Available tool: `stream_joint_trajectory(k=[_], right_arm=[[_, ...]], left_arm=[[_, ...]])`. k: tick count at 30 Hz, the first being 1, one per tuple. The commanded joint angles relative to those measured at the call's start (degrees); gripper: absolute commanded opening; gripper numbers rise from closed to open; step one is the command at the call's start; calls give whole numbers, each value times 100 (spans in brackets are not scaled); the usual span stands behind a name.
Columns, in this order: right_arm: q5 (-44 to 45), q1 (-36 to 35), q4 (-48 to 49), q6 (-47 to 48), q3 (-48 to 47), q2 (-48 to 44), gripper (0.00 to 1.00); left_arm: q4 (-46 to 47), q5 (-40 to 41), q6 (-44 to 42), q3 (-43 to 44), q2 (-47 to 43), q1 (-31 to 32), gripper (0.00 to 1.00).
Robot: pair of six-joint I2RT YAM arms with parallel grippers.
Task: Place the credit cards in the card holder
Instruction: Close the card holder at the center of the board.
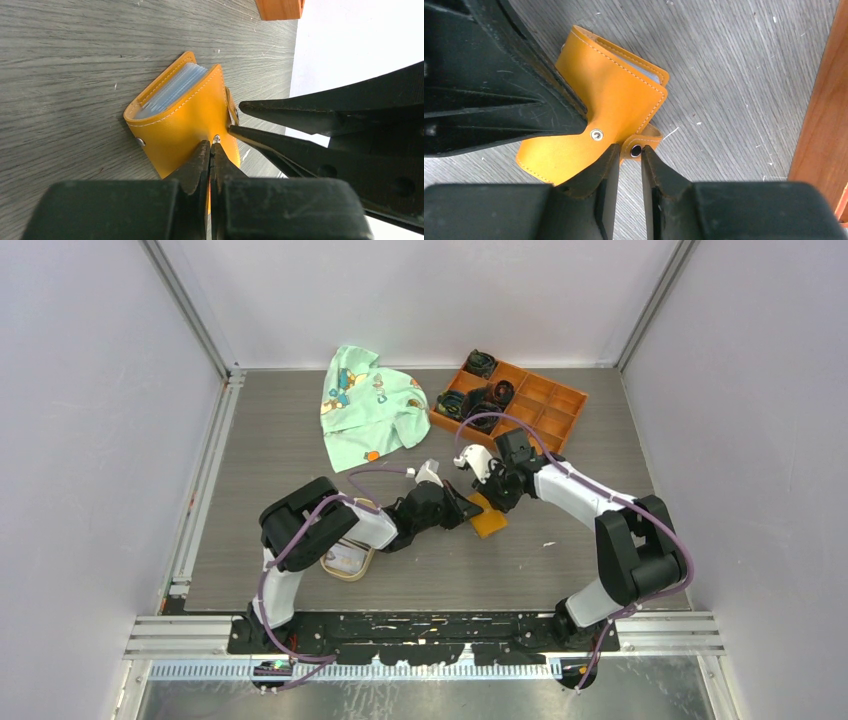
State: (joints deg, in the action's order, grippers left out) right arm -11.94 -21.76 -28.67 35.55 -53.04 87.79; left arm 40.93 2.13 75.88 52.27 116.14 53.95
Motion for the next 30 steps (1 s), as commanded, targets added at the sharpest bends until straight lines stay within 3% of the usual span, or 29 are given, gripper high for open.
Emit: stream_joint_trajectory(k=[1,9,30], right_arm=[[330,-87,211,-57,-242,29,27],[244,-92,72,-137,-335,-93,1],[-1280,384,-447,-695,-951,112,1]], left_arm=[[-791,253,-254,-209,267,19,0],[-792,244,-279,-209,268,19,0],[-692,347,-581,-389,-150,15,0]])
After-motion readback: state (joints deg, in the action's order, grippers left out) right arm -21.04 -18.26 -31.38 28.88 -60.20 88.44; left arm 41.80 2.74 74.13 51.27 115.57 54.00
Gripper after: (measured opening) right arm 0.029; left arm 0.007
